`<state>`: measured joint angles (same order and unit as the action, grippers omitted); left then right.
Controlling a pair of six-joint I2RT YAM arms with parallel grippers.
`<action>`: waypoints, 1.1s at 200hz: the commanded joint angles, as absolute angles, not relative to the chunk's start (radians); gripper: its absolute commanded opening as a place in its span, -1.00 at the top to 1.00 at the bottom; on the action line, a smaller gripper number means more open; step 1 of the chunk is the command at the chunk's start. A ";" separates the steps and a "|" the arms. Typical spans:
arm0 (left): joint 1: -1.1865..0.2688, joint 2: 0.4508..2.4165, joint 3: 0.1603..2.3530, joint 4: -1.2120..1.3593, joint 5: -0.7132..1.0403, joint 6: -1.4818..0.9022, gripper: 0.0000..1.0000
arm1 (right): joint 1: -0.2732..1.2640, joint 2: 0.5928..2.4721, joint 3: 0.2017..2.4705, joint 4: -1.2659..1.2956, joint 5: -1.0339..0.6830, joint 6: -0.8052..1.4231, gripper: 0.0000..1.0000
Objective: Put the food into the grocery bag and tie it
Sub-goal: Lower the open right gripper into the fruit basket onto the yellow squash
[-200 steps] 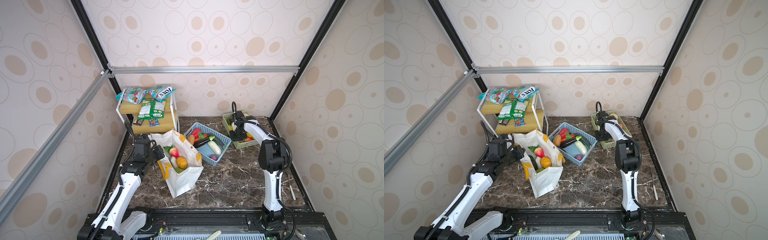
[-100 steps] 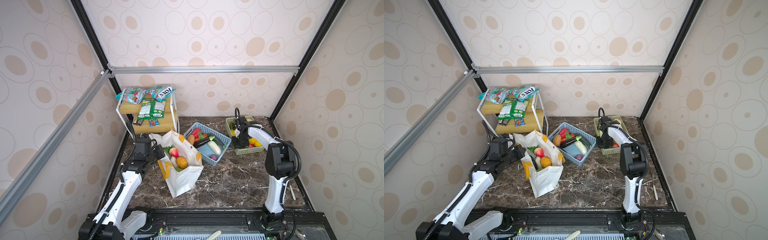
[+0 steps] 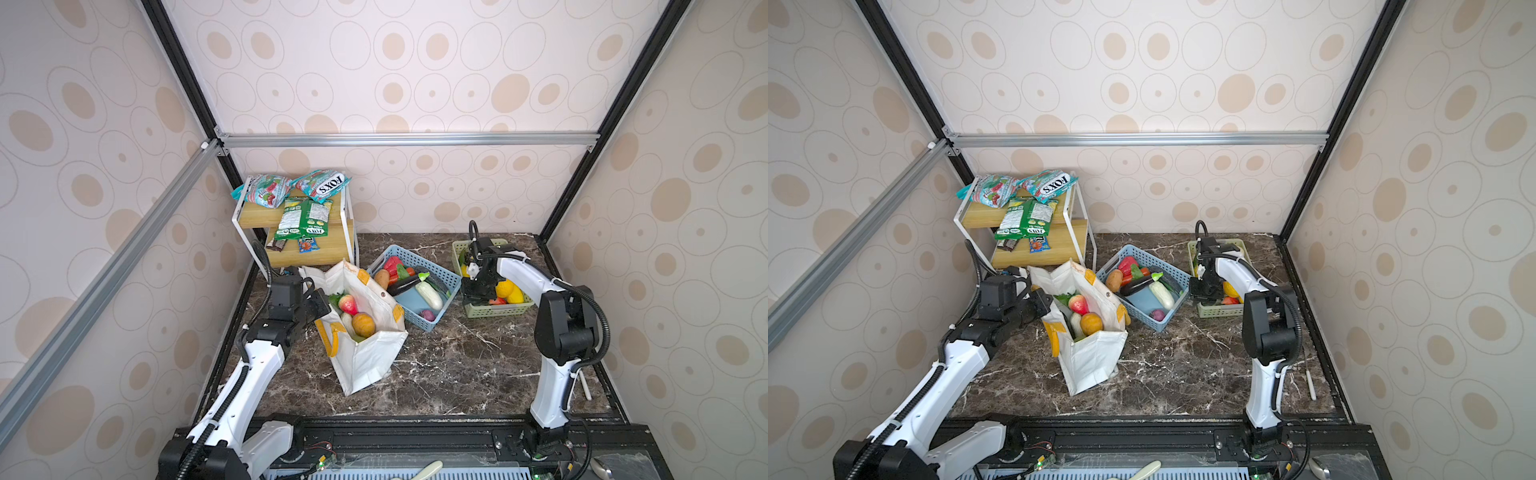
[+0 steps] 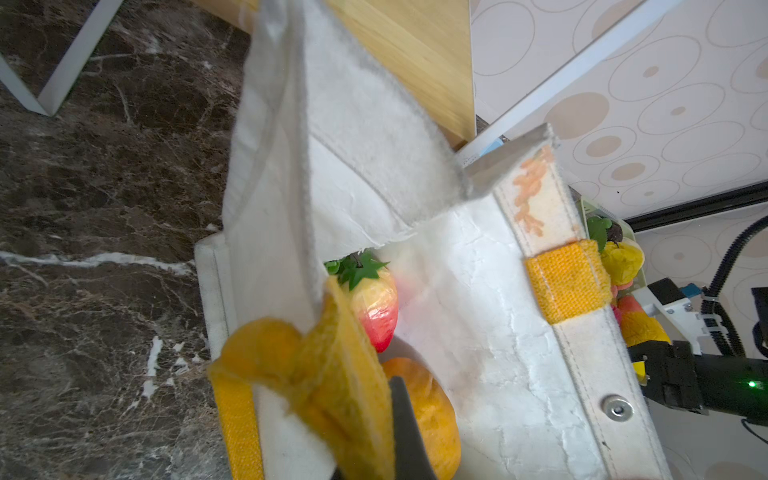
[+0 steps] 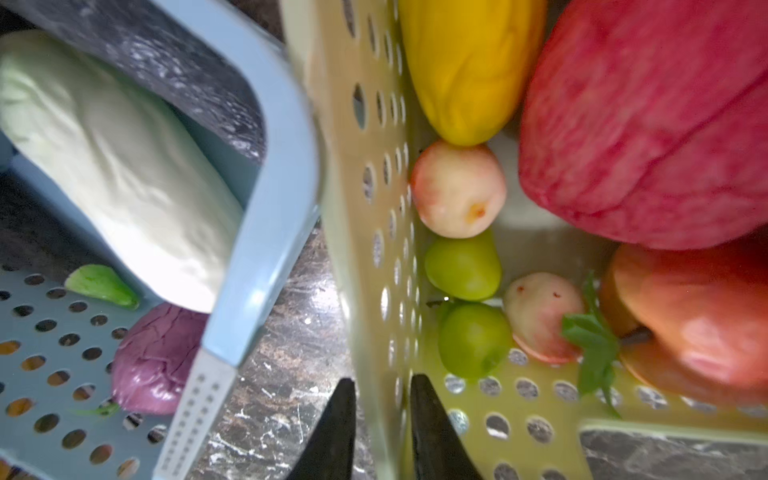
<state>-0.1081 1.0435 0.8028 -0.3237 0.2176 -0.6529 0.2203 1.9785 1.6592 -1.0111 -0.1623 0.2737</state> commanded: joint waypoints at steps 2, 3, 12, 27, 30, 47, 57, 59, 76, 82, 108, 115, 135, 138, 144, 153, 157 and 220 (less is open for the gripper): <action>-0.101 1.034 0.838 -0.323 0.204 -0.636 1.00 | 0.200 1.999 1.791 -1.093 -0.155 0.258 0.39; -0.101 1.034 0.838 -0.322 0.203 -0.635 1.00 | 0.199 2.001 1.796 -1.094 -0.154 0.257 0.39; -0.102 1.032 0.839 -0.324 0.202 -0.637 1.00 | 0.188 2.013 1.833 -1.096 -0.149 0.256 0.38; -0.102 1.027 0.840 -0.325 0.198 -0.640 1.00 | 0.170 2.041 1.891 -1.088 -0.146 0.250 0.34; -0.102 1.026 0.839 -0.327 0.198 -0.640 1.00 | 0.167 2.048 1.907 -1.089 -0.147 0.247 0.35; -0.100 1.022 0.839 -0.331 0.194 -0.641 1.00 | 0.154 2.108 1.992 -1.105 -0.143 0.242 0.36; -0.101 1.020 0.838 -0.332 0.192 -0.642 1.00 | 0.148 2.146 2.039 -1.111 -0.136 0.241 0.37; -0.101 1.019 0.836 -0.333 0.192 -0.642 1.00 | 0.147 2.152 2.047 -1.112 -0.133 0.241 0.37; -0.100 1.014 0.833 -0.335 0.187 -0.645 1.00 | 0.137 2.202 2.099 -1.108 -0.117 0.246 0.37; -0.101 1.013 0.833 -0.336 0.187 -0.646 1.00 | 0.133 2.217 2.116 -1.106 -0.115 0.248 0.37; -0.101 1.007 0.836 -0.339 0.182 -0.647 1.00 | 0.124 2.268 2.157 -1.101 -0.092 0.241 0.37; -0.100 1.005 0.837 -0.341 0.181 -0.649 1.00 | 0.123 2.279 2.162 -1.101 -0.085 0.239 0.37; -0.101 1.004 0.839 -0.343 0.180 -0.649 1.00 | 0.120 2.299 2.164 -1.088 -0.081 0.231 0.36; -0.101 1.004 0.839 -0.343 0.181 -0.649 1.00 | 0.120 2.300 2.162 -1.086 -0.081 0.232 0.36; -0.101 1.004 0.841 -0.345 0.181 -0.647 1.00 | 0.120 2.306 2.161 -1.084 -0.083 0.230 0.36; -0.100 1.006 0.843 -0.345 0.181 -0.645 1.00 | 0.120 2.313 2.159 -1.080 -0.083 0.230 0.35; -0.100 1.005 0.843 -0.345 0.181 -0.646 1.00 | 0.120 2.316 2.156 -1.078 -0.084 0.230 0.35; -0.101 0.996 0.849 -0.354 0.181 -0.644 1.00 | 0.122 2.342 2.107 -1.017 -0.135 0.248 0.21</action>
<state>-0.1081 1.0225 0.8028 -0.3424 0.1997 -0.6537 0.1230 2.3253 2.1292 -1.0294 -0.1120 0.2432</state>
